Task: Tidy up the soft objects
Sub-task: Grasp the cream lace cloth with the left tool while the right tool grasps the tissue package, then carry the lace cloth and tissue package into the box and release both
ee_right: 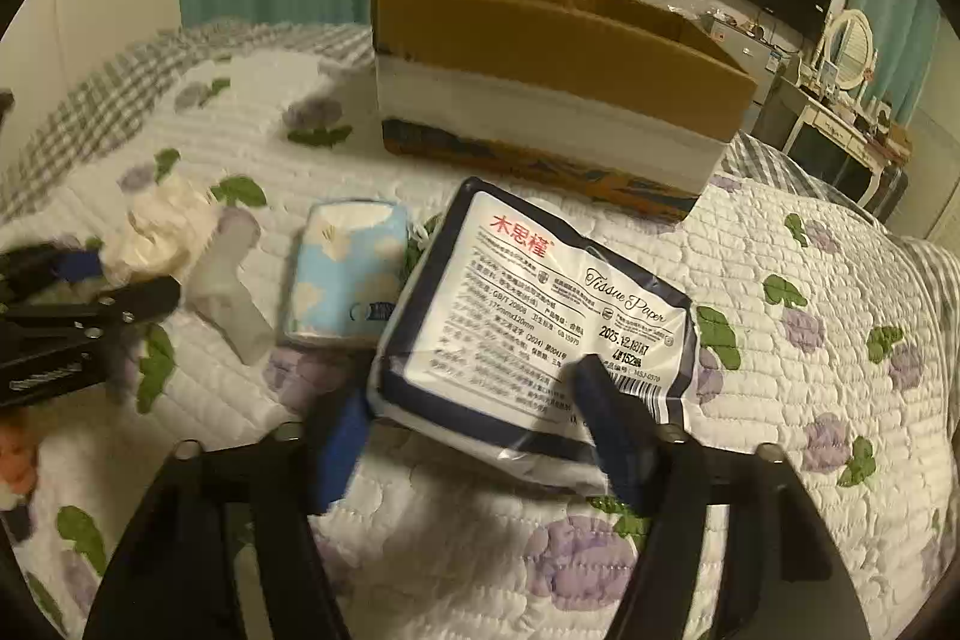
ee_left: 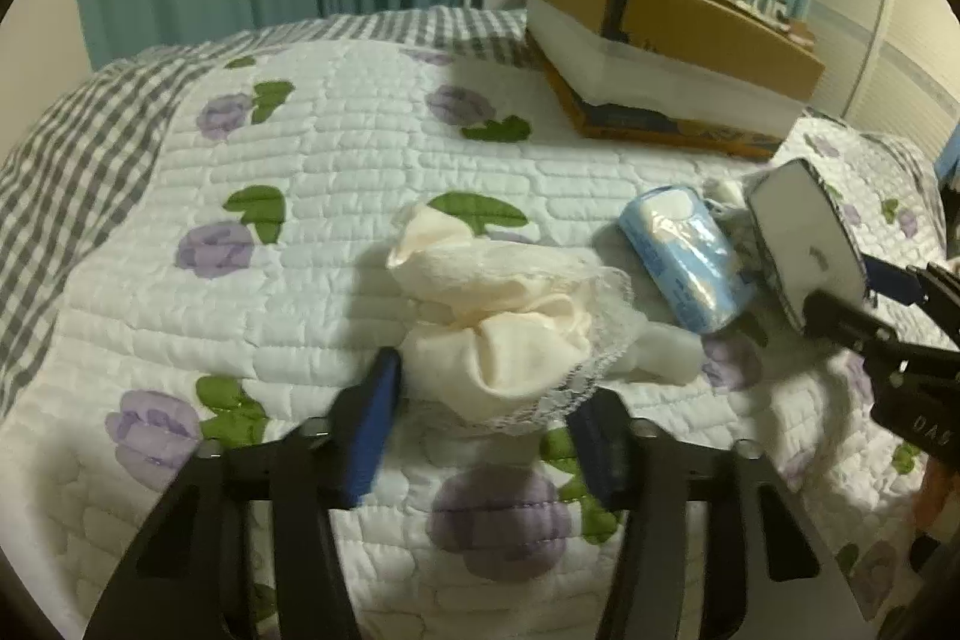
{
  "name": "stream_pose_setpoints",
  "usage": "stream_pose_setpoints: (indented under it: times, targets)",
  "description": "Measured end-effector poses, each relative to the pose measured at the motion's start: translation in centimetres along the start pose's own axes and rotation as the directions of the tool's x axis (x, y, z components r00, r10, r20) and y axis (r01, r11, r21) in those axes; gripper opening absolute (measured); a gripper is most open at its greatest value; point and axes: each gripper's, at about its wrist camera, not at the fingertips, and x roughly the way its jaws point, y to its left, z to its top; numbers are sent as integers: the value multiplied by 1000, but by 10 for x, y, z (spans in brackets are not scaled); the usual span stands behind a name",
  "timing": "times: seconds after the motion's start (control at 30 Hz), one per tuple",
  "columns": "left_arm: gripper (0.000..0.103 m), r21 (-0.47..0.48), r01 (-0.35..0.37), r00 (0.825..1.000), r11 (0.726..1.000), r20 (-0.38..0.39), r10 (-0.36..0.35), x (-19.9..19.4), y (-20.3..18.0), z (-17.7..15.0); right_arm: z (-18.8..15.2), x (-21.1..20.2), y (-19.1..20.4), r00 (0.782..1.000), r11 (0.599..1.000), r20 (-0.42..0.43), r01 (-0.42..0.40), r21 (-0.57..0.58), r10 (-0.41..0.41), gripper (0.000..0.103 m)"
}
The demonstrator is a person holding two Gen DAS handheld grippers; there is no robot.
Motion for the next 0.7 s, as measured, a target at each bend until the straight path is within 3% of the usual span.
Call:
stream_pose_setpoints:
  times: [0.03, 0.2, 0.7]
  targets:
    - [36, 9, 6, 1000, 1000, 2, -6, -2, -2, 0, -1, -4, 0, 1000, 1000, 9, 0, -2, 0, 54]
    - [24, 45, 0, 999, 999, 35, -1, -17, -10, -3, -4, -21, 4, 999, 1000, 40, 12, -21, -11, 41]
    - [24, 98, 15, 982, 995, 185, -33, -89, -32, 12, 5, -89, 0, 991, 1000, 134, -3, 9, 2, 36]
